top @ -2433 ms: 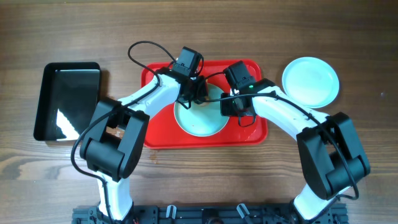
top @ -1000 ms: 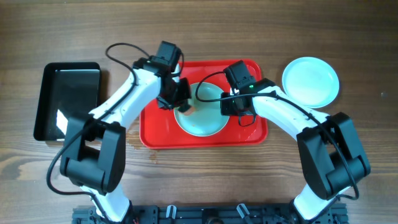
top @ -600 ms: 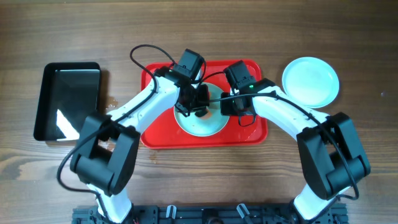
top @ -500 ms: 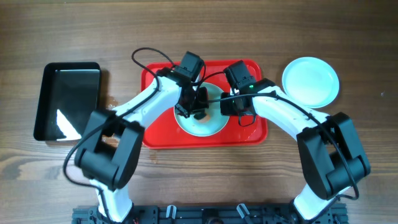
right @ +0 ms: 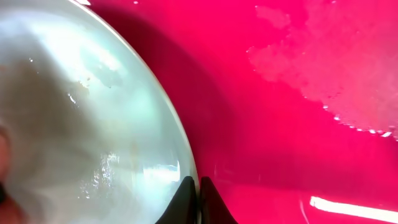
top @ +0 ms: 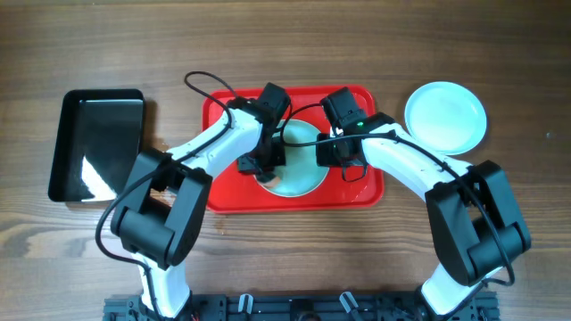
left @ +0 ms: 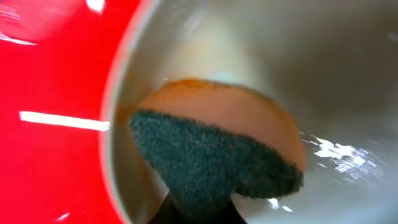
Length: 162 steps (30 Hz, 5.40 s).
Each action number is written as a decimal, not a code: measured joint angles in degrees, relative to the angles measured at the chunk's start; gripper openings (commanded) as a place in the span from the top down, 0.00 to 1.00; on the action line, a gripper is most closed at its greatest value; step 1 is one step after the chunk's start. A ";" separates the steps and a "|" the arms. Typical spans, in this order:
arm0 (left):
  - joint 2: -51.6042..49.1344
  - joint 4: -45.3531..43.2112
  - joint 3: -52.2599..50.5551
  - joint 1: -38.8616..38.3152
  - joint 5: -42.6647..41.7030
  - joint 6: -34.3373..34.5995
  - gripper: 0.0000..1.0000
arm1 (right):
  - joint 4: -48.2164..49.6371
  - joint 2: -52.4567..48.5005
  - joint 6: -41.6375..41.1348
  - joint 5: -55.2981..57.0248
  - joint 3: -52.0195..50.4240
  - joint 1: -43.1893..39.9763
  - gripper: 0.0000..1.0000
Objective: Clean dirty plates on tray and stack at the side
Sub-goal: 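Keep scrubbing the plate's inner surface with the sponge in circles, then lift the cleaned plate off the red tray with the right gripper, then carry the plate right and stack it on the cleaned plates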
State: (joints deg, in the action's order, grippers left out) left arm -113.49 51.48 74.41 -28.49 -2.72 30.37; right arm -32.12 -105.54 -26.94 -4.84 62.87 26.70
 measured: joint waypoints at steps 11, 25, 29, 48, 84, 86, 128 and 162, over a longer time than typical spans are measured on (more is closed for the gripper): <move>0.11 -10.93 -0.24 1.53 11.98 -1.64 0.96 | 1.07 0.00 -0.94 -1.29 0.02 0.59 0.96; 1.20 -22.80 -0.15 2.19 23.96 -3.74 0.96 | 0.00 0.00 -1.27 0.02 0.66 0.22 0.96; 5.75 -20.55 -0.15 3.61 26.01 -3.82 0.96 | -0.39 0.00 -1.05 0.72 0.63 -0.02 0.96; 14.16 -5.44 -2.80 10.62 2.14 -3.96 0.96 | -9.14 5.03 17.07 31.98 19.19 0.39 0.96; 13.88 -7.76 -4.46 10.62 1.05 -3.26 0.96 | -0.72 5.05 54.93 81.24 19.78 16.76 0.96; 13.88 -7.78 -4.46 10.62 1.05 -3.26 0.96 | -0.59 5.05 55.12 81.40 19.78 16.76 0.96; 13.88 -6.86 -4.57 10.62 1.03 -3.26 0.96 | -18.08 8.02 35.10 64.15 19.58 15.82 0.96; 13.84 -7.04 -4.61 10.62 0.48 -3.23 0.96 | -6.29 9.70 19.43 -4.17 10.82 -51.89 0.96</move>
State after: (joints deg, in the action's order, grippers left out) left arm -99.66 44.45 69.80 -17.87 -2.24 27.14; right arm -38.41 -95.83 -7.51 -9.02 73.69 -25.19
